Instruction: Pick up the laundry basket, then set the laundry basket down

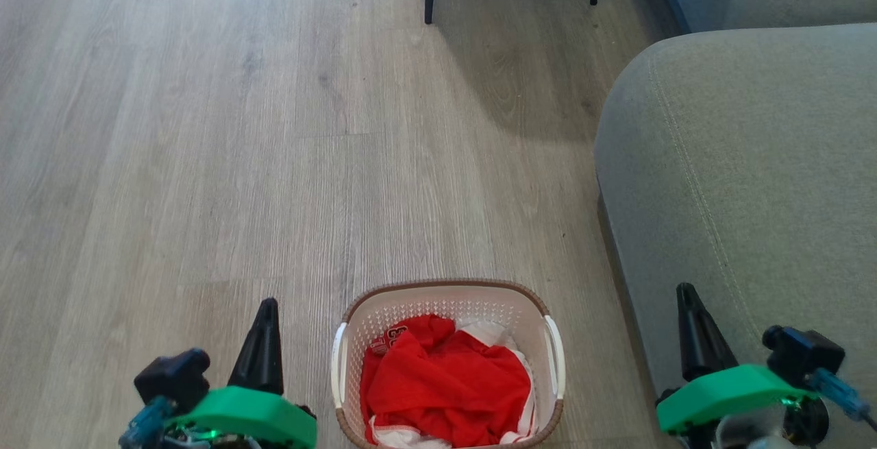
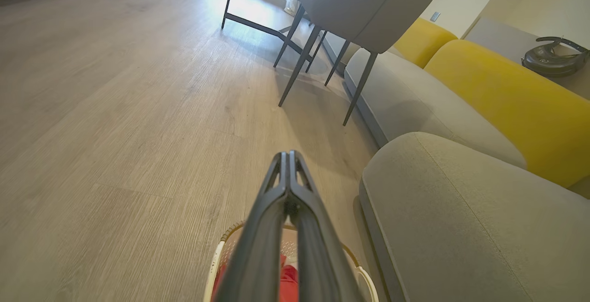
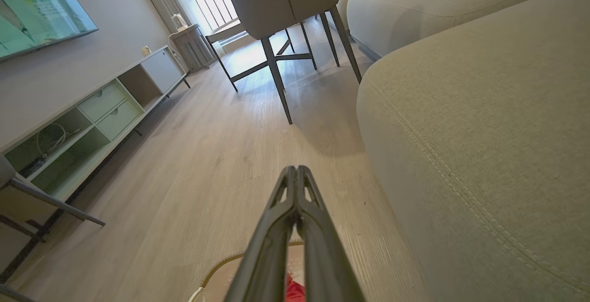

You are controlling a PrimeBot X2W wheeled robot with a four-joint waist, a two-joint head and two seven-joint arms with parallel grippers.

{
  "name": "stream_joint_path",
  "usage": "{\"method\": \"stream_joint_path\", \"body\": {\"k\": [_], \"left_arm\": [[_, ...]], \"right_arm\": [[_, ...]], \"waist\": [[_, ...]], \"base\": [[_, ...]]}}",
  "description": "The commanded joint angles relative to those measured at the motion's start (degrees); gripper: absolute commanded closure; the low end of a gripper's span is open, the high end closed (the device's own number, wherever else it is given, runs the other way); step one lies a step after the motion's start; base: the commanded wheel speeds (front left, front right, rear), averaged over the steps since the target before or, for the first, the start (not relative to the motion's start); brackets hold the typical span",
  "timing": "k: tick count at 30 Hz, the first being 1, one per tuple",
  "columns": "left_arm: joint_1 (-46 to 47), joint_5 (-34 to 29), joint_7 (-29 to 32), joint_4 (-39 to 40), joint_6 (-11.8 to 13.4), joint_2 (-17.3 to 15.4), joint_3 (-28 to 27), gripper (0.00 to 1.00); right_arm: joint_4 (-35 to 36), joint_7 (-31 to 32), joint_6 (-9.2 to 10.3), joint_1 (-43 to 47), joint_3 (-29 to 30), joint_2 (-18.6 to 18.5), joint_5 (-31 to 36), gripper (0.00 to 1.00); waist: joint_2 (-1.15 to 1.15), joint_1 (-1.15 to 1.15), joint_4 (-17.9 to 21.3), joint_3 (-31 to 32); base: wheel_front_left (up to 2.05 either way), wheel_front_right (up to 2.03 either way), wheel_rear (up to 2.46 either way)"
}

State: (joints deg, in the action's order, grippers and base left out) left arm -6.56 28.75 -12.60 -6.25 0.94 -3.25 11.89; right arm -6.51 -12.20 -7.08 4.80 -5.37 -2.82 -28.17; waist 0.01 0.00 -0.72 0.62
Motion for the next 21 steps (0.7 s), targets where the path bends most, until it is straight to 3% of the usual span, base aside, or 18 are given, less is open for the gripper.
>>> {"method": "stream_joint_path", "body": {"k": [1,21], "left_arm": [[3.28,1.83,0.28,1.46,-0.72,-0.55,-1.29,1.0],[4.99,13.59,2.92,-0.26,-2.13,-1.04,-3.45,1.0]], "right_arm": [[1.51,0.32,-0.06,-2.83,0.47,-0.72,-1.98,1.0],[-0.05,2.94,-0.12,-4.23,1.68,-1.2,-13.75,1.0]], "waist": [[-0.01,0.0,0.01,-0.01],[-0.01,0.0,0.13,-0.15]], "base": [[0.0,0.0,0.0],[0.0,0.0,0.0]]}}
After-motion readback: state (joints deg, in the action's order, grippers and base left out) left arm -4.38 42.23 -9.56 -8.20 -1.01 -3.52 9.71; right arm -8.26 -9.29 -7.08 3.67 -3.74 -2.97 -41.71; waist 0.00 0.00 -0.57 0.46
